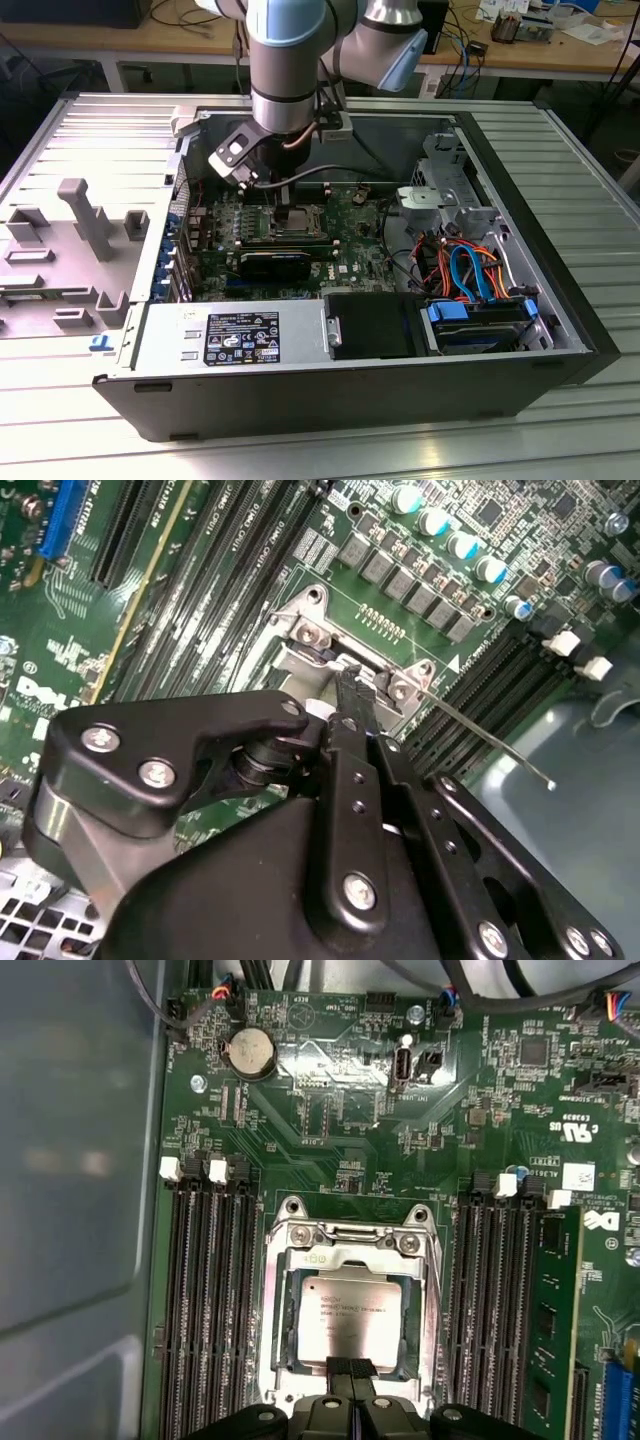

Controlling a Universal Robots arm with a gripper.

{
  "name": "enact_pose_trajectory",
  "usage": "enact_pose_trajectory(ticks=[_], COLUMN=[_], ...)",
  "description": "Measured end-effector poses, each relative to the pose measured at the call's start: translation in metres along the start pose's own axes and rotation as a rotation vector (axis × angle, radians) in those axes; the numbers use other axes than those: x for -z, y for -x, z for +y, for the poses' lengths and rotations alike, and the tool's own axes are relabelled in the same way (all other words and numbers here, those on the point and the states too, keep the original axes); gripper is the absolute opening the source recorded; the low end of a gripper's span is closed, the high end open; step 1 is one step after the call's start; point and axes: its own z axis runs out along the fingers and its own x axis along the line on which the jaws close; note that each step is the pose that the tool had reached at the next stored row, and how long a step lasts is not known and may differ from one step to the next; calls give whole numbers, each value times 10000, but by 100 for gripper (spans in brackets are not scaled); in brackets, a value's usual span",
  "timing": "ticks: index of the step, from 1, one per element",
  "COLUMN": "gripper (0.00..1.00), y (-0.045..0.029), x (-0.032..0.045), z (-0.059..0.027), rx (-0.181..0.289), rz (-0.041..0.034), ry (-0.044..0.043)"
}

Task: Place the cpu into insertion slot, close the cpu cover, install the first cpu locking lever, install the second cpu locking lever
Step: 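Close the cpu cover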

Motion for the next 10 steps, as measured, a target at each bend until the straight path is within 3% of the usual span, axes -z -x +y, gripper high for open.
enact_pose_trajectory(ticks=[5, 10], gripper=[11, 11], y=[3, 0], x=[-65, -41], z=[0, 2], rx=[-4, -4], rz=[3, 8], ry=[-148, -161])
